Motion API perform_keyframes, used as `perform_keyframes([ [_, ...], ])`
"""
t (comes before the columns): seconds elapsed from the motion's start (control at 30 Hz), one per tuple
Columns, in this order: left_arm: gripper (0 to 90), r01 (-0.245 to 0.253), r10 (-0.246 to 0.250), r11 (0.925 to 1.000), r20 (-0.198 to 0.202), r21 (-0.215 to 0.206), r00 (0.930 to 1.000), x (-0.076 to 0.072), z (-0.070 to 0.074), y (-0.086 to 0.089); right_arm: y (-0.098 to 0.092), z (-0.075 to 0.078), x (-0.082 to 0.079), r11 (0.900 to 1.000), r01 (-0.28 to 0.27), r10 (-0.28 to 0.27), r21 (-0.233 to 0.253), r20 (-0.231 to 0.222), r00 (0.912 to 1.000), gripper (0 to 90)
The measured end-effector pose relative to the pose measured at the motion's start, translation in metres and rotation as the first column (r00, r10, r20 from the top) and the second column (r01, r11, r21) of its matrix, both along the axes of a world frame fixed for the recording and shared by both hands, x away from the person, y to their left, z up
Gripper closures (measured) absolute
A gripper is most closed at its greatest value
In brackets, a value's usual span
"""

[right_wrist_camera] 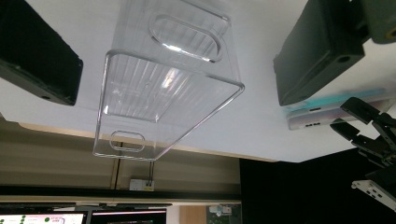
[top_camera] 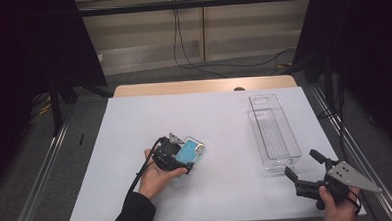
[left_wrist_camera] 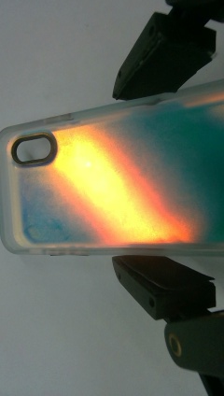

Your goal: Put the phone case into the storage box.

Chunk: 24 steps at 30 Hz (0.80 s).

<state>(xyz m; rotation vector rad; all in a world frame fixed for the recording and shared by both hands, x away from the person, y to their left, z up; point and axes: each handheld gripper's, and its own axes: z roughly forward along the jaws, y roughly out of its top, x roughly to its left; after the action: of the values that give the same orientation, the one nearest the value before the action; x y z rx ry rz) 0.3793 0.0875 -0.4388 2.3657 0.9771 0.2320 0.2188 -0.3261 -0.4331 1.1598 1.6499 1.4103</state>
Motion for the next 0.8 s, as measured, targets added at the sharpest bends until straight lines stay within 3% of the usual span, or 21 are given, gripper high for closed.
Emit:
perform_keyframes([
  [0.33, 17.0, 0.000, 0.002, 0.9990, 0.058, -0.045, 0.9983, -0.004, 0.009, 0.004, 0.000, 0.000, 0.000, 1.000, 0.002, -0.002, 0.000, 0.000, 1.0000, 0.5],
  [0.57, 17.0, 0.009, 0.000, 0.9969, 0.124, -0.078, 0.9923, -0.010, 0.018, 0.005, 0.000, 0.000, 0.000, 1.000, 0.002, -0.002, 0.001, 0.000, 1.0000, 0.5],
  [0.8, 17.0, 0.003, 0.014, 0.9947, 0.165, -0.103, 0.9862, -0.014, 0.023, 0.006, 0.000, 0.000, 0.000, 1.000, 0.001, -0.001, 0.000, 0.000, 1.0000, 0.5],
])
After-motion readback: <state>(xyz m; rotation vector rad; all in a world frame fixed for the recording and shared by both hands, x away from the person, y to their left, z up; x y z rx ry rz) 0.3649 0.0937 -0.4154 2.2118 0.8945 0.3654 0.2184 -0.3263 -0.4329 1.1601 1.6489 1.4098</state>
